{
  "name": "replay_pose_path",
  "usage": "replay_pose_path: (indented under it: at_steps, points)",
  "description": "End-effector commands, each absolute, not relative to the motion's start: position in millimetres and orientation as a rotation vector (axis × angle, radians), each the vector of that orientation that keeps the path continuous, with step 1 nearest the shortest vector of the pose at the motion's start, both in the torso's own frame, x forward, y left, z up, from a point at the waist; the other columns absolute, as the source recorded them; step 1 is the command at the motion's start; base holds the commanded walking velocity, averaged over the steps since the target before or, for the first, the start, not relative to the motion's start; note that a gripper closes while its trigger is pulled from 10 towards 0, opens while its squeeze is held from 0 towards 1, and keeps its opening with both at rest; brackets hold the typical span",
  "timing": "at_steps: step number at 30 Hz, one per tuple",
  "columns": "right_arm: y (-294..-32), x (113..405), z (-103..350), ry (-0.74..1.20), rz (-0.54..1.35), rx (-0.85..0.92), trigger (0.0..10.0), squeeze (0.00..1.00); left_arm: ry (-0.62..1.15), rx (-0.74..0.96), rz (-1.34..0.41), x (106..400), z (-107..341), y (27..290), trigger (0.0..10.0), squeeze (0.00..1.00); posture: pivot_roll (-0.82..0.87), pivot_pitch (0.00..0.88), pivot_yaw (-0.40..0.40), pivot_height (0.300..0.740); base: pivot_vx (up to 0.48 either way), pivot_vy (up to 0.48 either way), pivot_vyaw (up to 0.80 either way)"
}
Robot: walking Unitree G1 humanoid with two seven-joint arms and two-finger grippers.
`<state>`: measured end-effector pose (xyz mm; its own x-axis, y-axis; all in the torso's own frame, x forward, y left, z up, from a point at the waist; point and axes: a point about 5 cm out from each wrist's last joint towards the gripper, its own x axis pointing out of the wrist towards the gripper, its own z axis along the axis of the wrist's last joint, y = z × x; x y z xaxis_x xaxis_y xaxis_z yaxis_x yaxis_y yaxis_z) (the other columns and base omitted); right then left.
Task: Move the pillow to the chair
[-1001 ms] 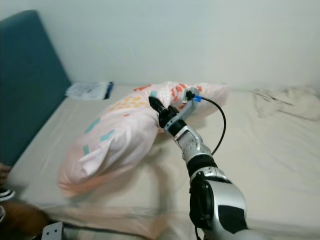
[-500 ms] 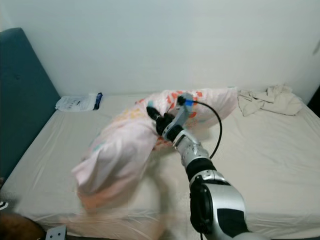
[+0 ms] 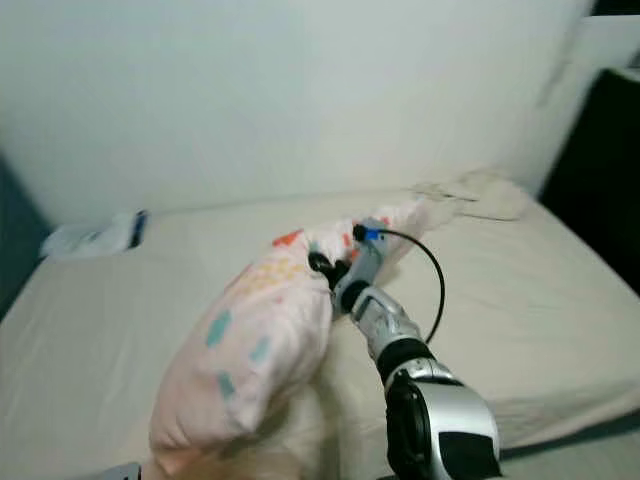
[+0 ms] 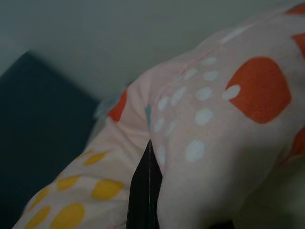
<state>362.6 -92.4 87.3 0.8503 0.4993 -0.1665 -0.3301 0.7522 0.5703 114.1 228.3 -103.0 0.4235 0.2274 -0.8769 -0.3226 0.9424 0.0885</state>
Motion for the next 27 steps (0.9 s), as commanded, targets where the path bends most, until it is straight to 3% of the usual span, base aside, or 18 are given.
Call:
replay_pose_path:
  at_steps: [1,13,18,21,27]
  points:
    - [-95,367,95,0.269,0.443,0.537,10.0,0.00,1.102,-0.097,0.336,110,-105,226,10.0,0.00,0.01,0.033,-0.022,0.740,0.000,0.000,-0.77]
    - [-116,333,35,0.509,0.281,0.358,10.0,0.00,1.119,-0.091,0.301,109,-106,221,10.0,0.00,0.02,0.036,-0.027,0.740,0.000,0.000,-0.09]
    - [-129,308,3,0.628,0.208,0.306,10.0,0.00,1.123,-0.097,0.303,108,-107,219,10.0,0.00,0.02,0.037,-0.028,0.740,0.000,0.000,0.00]
    - [-146,273,-30,0.754,0.120,0.274,10.0,0.00,1.134,-0.101,0.304,105,-108,218,10.0,0.00,0.02,0.038,-0.026,0.740,0.000,0.000,0.00]
    - [-158,247,-50,0.844,0.062,0.236,10.0,0.00,1.143,-0.094,0.297,103,-109,218,10.0,0.00,0.02,0.041,-0.023,0.740,0.000,0.000,0.00]
